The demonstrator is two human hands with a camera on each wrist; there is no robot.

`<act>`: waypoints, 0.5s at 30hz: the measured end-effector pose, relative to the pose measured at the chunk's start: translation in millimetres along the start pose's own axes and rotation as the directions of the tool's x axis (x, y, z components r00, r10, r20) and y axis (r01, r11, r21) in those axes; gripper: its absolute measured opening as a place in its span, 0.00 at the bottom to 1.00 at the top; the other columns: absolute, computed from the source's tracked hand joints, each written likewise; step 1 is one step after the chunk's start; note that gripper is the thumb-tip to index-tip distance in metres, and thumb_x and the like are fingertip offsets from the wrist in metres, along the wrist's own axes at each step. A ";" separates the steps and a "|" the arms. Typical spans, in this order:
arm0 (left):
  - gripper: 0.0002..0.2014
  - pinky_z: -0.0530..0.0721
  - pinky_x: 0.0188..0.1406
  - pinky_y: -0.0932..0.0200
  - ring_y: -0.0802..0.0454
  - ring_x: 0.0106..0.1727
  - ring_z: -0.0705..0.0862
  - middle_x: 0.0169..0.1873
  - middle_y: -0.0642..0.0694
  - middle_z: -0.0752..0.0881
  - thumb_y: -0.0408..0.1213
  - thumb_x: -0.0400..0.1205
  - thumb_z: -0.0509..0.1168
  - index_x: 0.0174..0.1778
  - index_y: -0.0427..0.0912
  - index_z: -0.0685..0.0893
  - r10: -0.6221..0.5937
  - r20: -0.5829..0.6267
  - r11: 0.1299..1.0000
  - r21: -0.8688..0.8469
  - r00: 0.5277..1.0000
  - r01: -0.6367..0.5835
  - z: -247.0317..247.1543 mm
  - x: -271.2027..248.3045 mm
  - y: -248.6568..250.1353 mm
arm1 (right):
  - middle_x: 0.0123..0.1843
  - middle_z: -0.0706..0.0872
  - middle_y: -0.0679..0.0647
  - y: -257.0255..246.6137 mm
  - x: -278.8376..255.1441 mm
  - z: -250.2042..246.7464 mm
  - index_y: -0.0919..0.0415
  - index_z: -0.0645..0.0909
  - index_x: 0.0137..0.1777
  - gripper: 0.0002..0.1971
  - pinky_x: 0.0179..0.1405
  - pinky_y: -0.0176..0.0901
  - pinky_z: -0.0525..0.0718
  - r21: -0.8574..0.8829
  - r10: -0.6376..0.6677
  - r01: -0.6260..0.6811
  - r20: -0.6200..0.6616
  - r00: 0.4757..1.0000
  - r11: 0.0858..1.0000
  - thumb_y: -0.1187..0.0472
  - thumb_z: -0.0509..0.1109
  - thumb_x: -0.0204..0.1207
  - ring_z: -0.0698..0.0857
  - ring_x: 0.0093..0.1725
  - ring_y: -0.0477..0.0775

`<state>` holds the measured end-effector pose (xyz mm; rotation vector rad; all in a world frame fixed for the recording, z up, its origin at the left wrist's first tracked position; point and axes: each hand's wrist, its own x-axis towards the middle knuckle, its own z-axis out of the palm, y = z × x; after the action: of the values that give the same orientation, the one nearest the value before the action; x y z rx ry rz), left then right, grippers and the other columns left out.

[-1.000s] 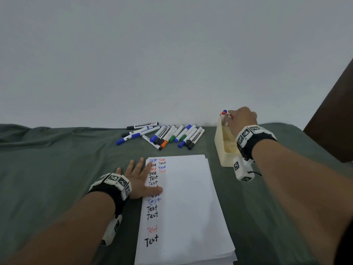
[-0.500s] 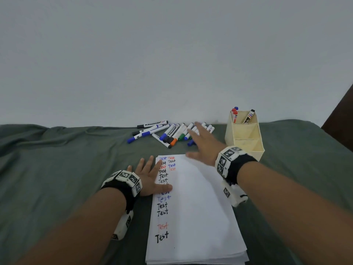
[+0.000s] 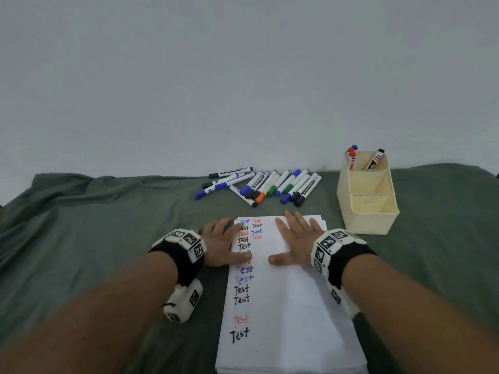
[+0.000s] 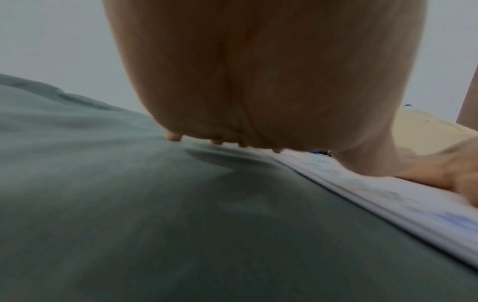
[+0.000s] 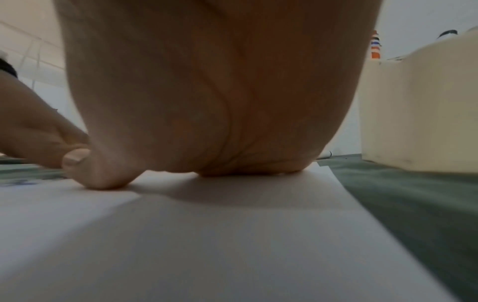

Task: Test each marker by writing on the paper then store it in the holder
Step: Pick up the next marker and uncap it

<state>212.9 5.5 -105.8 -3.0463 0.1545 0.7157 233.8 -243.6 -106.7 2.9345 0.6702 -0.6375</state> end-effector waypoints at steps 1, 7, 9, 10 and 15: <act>0.47 0.60 0.76 0.30 0.40 0.83 0.56 0.84 0.51 0.53 0.82 0.68 0.52 0.82 0.67 0.52 0.009 -0.073 1.000 -0.007 0.997 -0.010 -6.2 3.6 -4.0 | 0.90 0.30 0.54 0.3 0.1 0.2 0.51 0.31 0.89 0.58 0.87 0.64 0.40 0.003 -0.002 0.002 -0.001 1.000 1.000 0.19 0.55 0.73 0.33 0.89 0.58; 0.29 0.76 0.69 0.49 0.47 0.68 0.77 0.66 0.46 0.78 0.66 0.77 0.64 0.69 0.51 0.79 -0.074 -0.409 0.997 -0.051 0.909 0.058 -48.1 39.8 -50.2 | 0.89 0.28 0.53 1.1 1.1 1.9 0.50 0.30 0.89 0.57 0.87 0.62 0.37 0.020 -0.005 0.005 0.000 1.000 1.000 0.18 0.53 0.72 0.31 0.88 0.56; 0.23 0.76 0.66 0.51 0.46 0.65 0.78 0.63 0.45 0.80 0.58 0.80 0.66 0.66 0.50 0.81 -0.106 -0.470 0.994 -0.058 0.876 0.089 -57.5 51.5 -61.9 | 0.89 0.28 0.53 1.1 1.8 2.7 0.50 0.31 0.89 0.57 0.87 0.62 0.37 0.025 -0.004 0.004 -0.010 1.000 1.000 0.18 0.53 0.72 0.32 0.88 0.56; 0.20 0.77 0.62 0.52 0.45 0.62 0.80 0.61 0.45 0.80 0.55 0.80 0.67 0.64 0.49 0.81 -0.119 -0.502 0.993 -0.065 0.857 0.100 -62.0 56.6 -64.9 | 0.89 0.28 0.53 1.5 2.3 2.8 0.50 0.31 0.89 0.57 0.87 0.62 0.37 0.029 -0.005 0.006 -0.012 1.000 1.000 0.18 0.53 0.72 0.32 0.88 0.56; 0.16 0.81 0.53 0.50 0.43 0.57 0.82 0.58 0.44 0.79 0.49 0.82 0.66 0.64 0.48 0.79 -0.120 -0.545 0.993 -0.047 0.830 0.112 -77.8 76.2 -58.6 | 0.89 0.26 0.53 2.8 2.6 0.3 0.50 0.30 0.88 0.57 0.87 0.62 0.38 0.055 -0.012 0.012 0.007 1.000 0.998 0.19 0.54 0.72 0.31 0.88 0.55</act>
<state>321.0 54.2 -70.8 -3.1412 -0.0378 -0.1846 237.0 -245.2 -108.1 2.9787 0.6805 -0.6786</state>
